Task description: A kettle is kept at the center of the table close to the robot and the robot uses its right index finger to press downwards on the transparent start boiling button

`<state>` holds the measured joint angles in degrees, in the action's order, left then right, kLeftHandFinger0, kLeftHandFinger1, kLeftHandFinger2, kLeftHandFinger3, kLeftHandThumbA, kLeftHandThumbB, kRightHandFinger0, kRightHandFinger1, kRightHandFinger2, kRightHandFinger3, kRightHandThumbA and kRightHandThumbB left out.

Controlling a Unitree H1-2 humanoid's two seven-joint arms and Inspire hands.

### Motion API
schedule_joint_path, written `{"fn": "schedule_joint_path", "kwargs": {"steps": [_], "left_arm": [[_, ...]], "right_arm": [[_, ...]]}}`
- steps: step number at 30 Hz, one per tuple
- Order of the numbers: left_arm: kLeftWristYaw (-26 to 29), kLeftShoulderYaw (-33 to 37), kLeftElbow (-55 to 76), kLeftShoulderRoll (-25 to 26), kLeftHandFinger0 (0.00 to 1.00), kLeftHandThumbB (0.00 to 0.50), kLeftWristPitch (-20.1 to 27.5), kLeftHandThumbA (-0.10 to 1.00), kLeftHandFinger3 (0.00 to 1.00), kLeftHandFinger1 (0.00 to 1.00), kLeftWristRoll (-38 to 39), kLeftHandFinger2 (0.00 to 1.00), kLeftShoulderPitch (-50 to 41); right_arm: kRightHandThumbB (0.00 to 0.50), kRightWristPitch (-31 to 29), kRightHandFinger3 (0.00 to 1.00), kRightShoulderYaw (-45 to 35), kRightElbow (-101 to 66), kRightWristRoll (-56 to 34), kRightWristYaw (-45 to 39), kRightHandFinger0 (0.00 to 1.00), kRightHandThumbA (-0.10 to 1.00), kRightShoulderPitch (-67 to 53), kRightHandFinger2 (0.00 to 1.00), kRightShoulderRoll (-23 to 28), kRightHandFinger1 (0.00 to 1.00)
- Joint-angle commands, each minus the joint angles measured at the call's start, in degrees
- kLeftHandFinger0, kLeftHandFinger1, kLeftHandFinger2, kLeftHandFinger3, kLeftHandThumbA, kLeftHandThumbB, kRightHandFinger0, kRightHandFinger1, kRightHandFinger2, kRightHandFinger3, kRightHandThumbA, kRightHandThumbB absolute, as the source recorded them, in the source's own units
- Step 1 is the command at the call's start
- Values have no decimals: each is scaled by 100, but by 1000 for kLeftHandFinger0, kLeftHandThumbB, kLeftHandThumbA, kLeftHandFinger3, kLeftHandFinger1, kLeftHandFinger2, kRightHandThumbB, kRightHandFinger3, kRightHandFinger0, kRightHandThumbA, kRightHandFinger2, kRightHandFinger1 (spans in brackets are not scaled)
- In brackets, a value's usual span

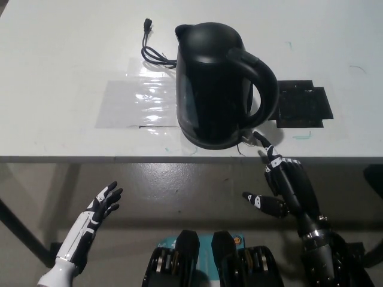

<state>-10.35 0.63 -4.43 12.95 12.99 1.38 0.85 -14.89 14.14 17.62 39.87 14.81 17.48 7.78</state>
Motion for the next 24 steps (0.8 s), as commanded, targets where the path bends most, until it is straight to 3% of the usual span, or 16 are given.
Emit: {"fn": "schedule_joint_path", "kwargs": {"steps": [1,24], "left_arm": [[-64,-14,57,79,1000,347,198,1000,1000,1000,41,1000,110],[-56,-27,150,80,1000,364,138,1000,1000,1000,51,1000,122]], "right_arm": [[265,190,1000,61,-13,122,-57,0,1000,289,0,30,0],[282,493,1000,239,307,142,-92,0,1000,528,0,25,0]]}}
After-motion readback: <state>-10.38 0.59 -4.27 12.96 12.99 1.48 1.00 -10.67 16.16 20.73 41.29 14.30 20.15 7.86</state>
